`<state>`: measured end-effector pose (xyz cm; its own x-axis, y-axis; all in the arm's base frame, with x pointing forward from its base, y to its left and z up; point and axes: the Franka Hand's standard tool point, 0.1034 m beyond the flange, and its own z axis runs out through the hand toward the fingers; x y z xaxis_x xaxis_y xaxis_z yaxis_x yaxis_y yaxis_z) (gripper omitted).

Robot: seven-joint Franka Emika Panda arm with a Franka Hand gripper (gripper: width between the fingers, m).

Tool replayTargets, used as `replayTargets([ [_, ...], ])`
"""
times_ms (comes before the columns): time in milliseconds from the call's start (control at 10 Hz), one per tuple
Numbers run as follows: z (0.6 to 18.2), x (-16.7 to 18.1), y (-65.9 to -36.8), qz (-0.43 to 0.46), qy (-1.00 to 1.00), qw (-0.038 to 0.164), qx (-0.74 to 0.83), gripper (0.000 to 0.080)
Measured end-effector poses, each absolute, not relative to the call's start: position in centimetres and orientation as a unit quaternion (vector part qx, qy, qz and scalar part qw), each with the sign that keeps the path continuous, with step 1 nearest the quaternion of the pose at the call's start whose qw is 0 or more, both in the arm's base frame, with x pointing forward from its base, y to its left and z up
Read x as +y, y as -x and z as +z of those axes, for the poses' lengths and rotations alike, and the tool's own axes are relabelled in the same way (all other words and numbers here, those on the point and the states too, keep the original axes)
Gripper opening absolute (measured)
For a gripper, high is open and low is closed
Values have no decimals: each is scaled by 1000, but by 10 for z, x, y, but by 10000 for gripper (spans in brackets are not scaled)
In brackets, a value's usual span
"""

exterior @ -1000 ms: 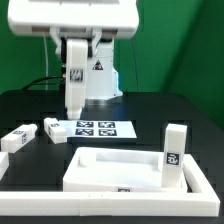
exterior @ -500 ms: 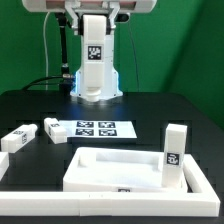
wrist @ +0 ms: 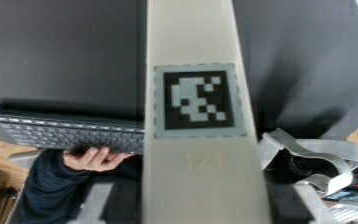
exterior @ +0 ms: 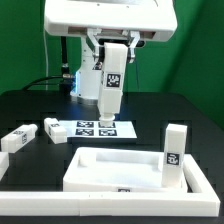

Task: Assemble desk

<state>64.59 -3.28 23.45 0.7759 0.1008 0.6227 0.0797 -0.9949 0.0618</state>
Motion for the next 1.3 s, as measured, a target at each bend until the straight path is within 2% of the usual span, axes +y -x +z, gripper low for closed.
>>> replayTargets([
  [300,233,-38,-647,330,-943,19,48,290],
  [400,226,-52,-642,315,-946,24,77,290],
  [500,217,-69,-637,296,-952,14,78,290],
  [700,204,-81,-632,282,-955,13,96,290],
  [1000,177,-103,-627,277,-955,39,96,290],
  [1100,165,-108,-626,279,-955,53,89,290],
  [1200,152,-103,-625,273,-957,50,84,290],
  [1300,151,-87,-627,272,-961,25,42,290],
])
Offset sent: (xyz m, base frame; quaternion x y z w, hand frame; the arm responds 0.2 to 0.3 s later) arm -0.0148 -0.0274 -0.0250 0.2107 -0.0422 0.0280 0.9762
